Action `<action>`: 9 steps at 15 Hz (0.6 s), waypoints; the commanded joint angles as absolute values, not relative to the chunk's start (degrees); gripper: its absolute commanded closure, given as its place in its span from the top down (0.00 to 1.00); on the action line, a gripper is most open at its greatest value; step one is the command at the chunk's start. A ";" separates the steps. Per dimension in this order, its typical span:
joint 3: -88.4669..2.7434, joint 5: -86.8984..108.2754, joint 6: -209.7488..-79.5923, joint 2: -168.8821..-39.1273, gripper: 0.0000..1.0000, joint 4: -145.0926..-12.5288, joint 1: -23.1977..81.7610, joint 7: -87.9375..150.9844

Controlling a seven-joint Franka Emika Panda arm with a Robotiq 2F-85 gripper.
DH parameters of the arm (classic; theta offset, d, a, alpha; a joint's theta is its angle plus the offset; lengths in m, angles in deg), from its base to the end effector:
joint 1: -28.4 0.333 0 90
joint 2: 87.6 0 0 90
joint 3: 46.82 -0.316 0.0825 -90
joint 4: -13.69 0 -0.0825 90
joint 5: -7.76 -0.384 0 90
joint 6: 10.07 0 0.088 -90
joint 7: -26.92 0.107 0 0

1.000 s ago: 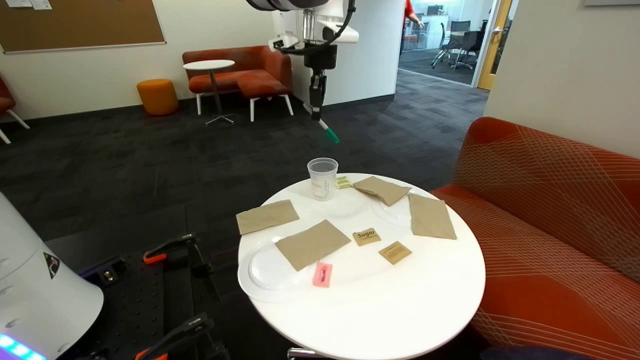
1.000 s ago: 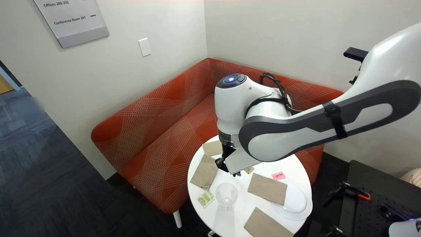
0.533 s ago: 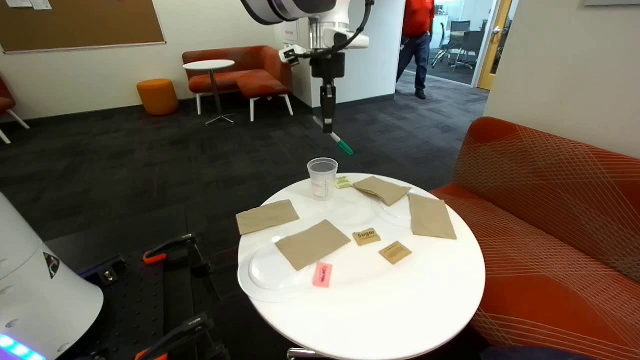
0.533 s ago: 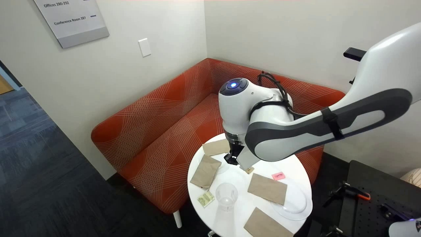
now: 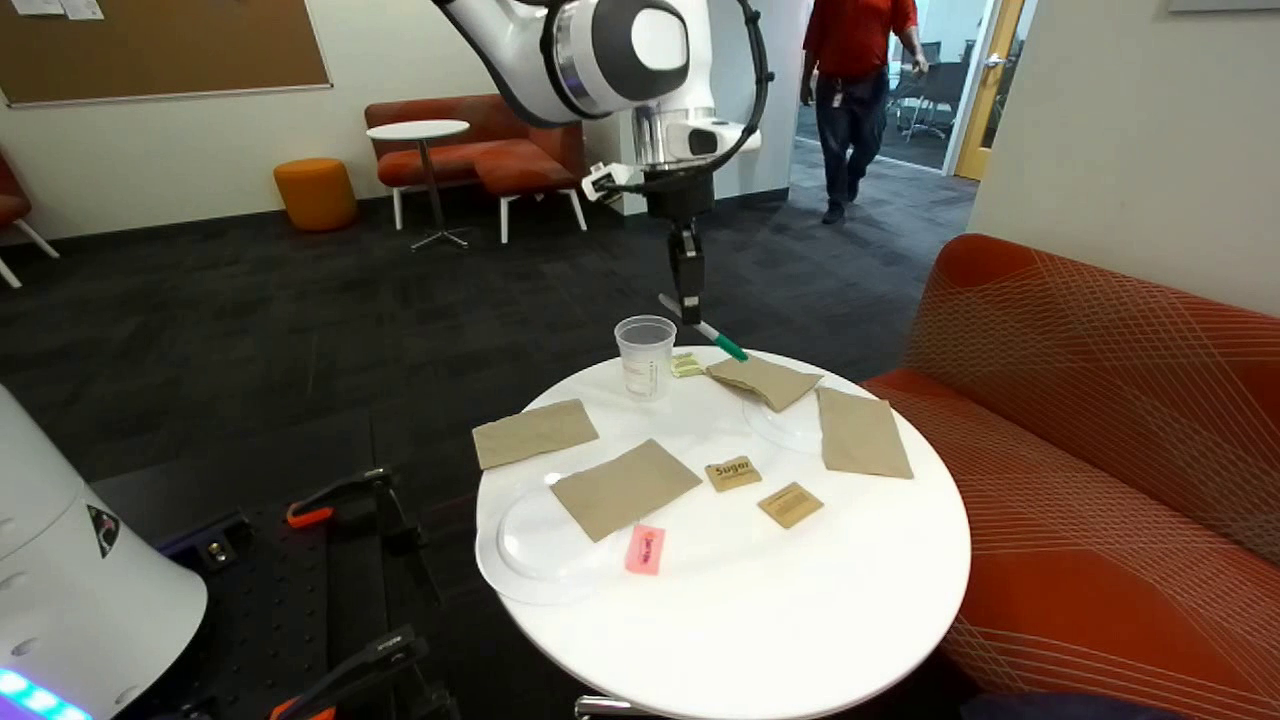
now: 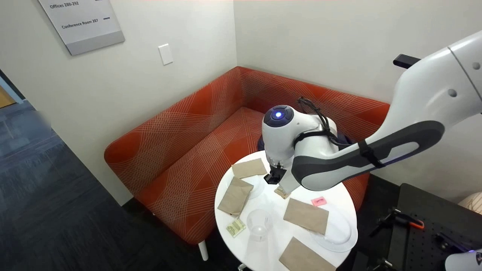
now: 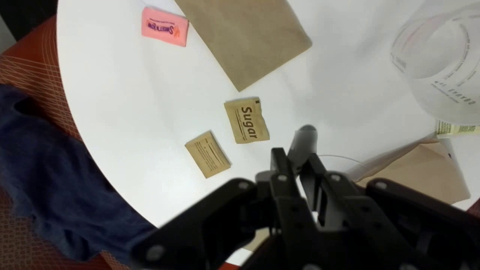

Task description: Pick the marker from the cup and put it on the table

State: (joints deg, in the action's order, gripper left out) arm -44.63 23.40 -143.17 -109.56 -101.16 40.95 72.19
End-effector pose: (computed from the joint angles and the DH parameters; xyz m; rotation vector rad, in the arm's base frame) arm 0.5901 0.1036 0.2599 2.8651 -0.6006 0.0575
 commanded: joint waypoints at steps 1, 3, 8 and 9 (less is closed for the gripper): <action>-42.96 25.83 -150.24 -110.96 0.03 -104.04 41.66 76.68; -42.23 26.34 -152.84 -112.13 0.03 -104.97 42.13 78.29; -41.23 25.92 -156.02 -114.36 0.03 -106.46 43.51 80.22; -41.20 25.75 -156.38 -114.69 0.03 -106.71 43.67 80.24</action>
